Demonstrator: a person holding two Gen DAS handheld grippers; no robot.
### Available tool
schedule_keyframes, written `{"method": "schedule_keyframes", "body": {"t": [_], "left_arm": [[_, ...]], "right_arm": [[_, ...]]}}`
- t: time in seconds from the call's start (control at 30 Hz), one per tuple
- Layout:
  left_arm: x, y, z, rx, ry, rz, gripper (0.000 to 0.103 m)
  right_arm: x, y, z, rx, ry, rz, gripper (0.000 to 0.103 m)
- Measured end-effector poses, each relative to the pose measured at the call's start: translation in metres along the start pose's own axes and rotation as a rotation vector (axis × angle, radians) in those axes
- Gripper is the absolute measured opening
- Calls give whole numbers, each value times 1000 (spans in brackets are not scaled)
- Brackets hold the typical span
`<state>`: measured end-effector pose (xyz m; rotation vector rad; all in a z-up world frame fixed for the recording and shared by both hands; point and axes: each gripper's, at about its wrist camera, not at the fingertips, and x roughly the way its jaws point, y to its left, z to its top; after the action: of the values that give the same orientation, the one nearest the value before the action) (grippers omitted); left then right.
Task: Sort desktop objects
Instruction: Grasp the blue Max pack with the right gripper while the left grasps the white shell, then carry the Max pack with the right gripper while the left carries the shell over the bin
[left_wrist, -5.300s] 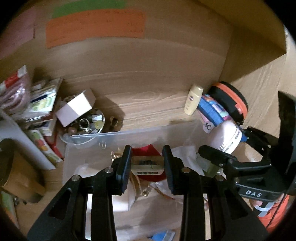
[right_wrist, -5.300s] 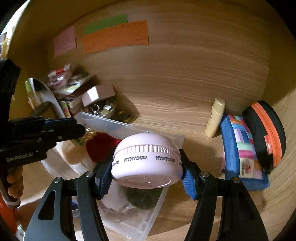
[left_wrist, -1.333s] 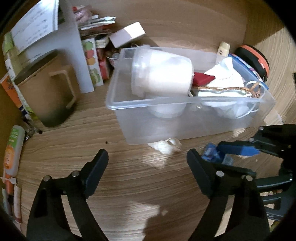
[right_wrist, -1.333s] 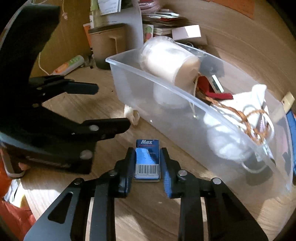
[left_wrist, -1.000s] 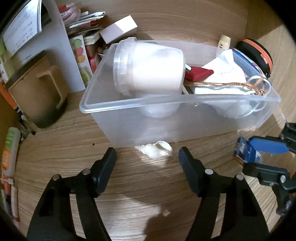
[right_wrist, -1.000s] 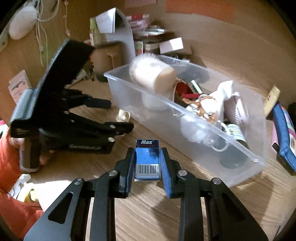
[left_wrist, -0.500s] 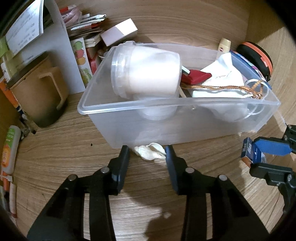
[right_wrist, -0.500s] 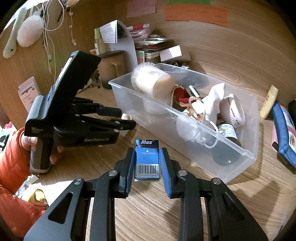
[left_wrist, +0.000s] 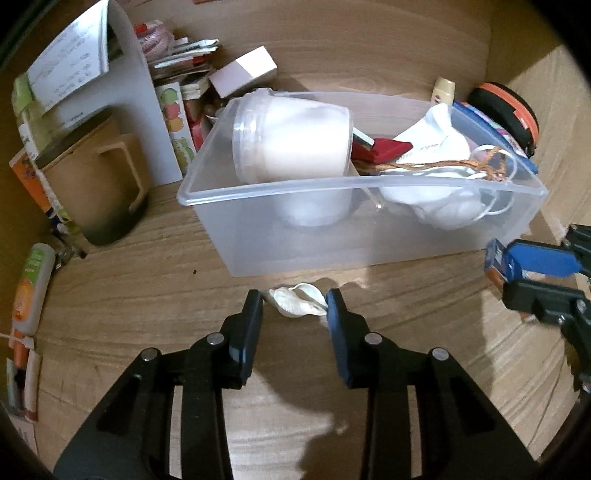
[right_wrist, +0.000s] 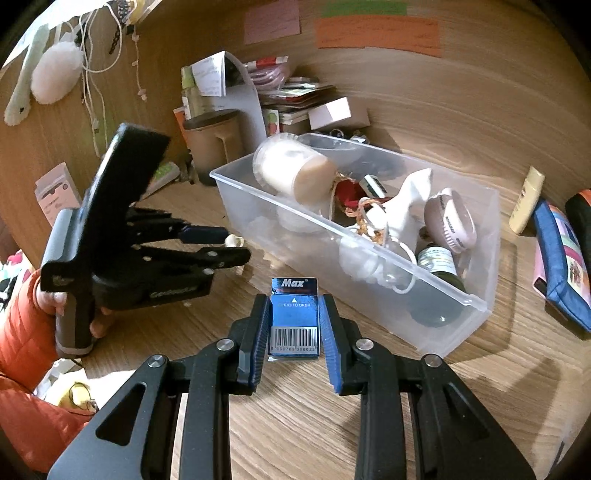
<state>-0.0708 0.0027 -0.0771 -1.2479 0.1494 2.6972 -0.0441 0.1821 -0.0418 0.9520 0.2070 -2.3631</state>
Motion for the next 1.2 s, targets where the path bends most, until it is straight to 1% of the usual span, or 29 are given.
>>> {"method": "schedule_keyframes", "body": {"t": [0.13,0.3,0.4,0.47,0.6,0.73,0.8,1.0,1.13,1.2], "left_arm": [[-17,1,-4,-17,-31,-21,35],[-43,1,-2,-21,-95,-28,35],[-56,-1,4,-14,-134,-14,35],[-61,-1,7,-6,-146,-12,35],[-69,-1,17,3,-166,-7,35],[-80,0,26,4,-197,-38,35],[-83,-1,31,7,-213,-33,35],[-87,-7,52,14,-247,-72,35],[-80,-12,66,16,-248,-103,35],[-75,-16,71,22,-245,-107,35]], "right_arm": [[-3,-3,1,14,-3,-3,25],[-8,-4,3,25,-18,-6,25],[-12,-6,7,31,-33,-11,25],[-16,-6,9,29,-49,-34,25],[-27,-15,11,60,-85,-41,25],[-39,-24,14,77,-117,-70,25],[-45,-31,16,89,-130,-79,25],[-50,-41,23,94,-156,-111,25],[-48,-50,30,107,-163,-123,25],[-46,-55,34,113,-167,-130,25]]}}
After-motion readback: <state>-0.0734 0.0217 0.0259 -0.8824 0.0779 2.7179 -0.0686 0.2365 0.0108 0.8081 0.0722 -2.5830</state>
